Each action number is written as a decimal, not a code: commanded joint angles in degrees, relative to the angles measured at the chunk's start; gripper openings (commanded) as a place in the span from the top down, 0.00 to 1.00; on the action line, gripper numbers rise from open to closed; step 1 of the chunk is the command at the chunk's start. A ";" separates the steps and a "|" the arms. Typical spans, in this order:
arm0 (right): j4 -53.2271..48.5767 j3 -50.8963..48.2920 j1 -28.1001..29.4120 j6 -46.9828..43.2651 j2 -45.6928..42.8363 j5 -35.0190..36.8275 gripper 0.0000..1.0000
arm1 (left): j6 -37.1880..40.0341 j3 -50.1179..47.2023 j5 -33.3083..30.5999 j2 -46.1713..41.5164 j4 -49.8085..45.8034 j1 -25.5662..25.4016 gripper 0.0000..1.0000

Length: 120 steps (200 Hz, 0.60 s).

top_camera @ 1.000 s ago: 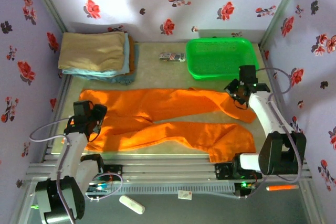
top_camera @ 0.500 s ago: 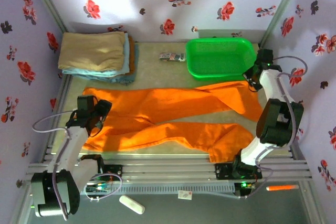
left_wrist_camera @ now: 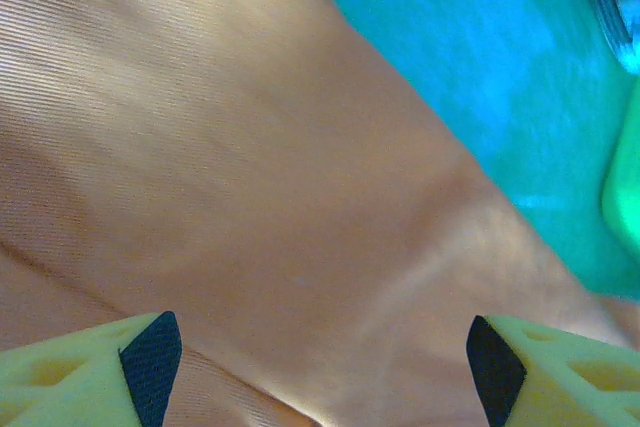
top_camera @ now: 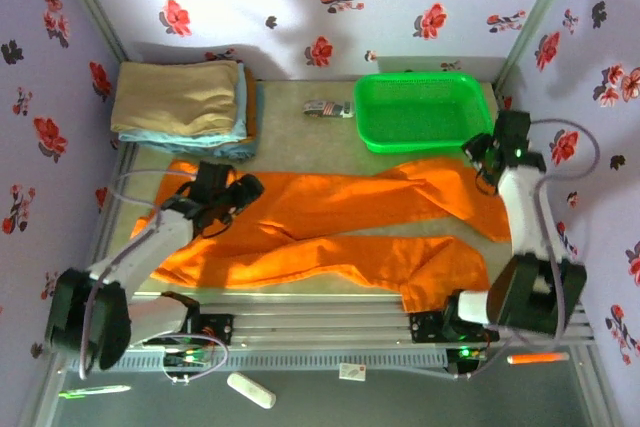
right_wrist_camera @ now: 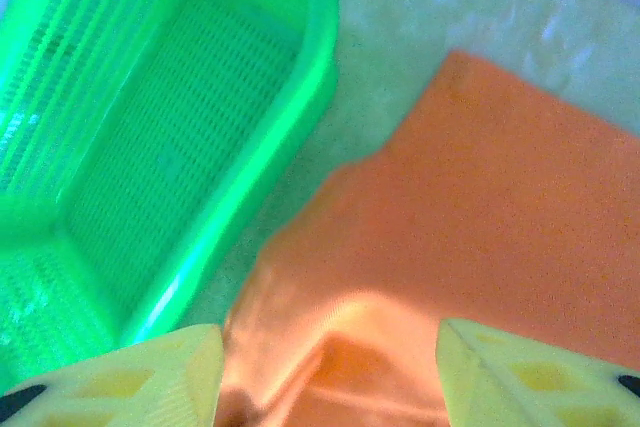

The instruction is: Fold and stack the trousers

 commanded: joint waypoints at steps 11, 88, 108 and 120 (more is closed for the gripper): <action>1.30 -13.36 1.83 0.93 -5.91 -5.91 0.46 | 7.35 6.89 -3.88 11.08 3.64 -10.62 0.26; 10.01 -20.77 11.07 3.32 6.49 -14.10 0.57 | 7.70 8.64 -7.33 24.94 6.17 -17.66 0.34; 12.30 -18.64 11.12 3.92 11.48 -14.86 0.55 | 7.75 7.89 -7.46 25.24 5.71 -17.51 0.34; 12.95 -17.41 11.12 4.11 13.82 -14.93 0.54 | 7.78 7.40 -7.63 25.06 5.70 -17.47 0.33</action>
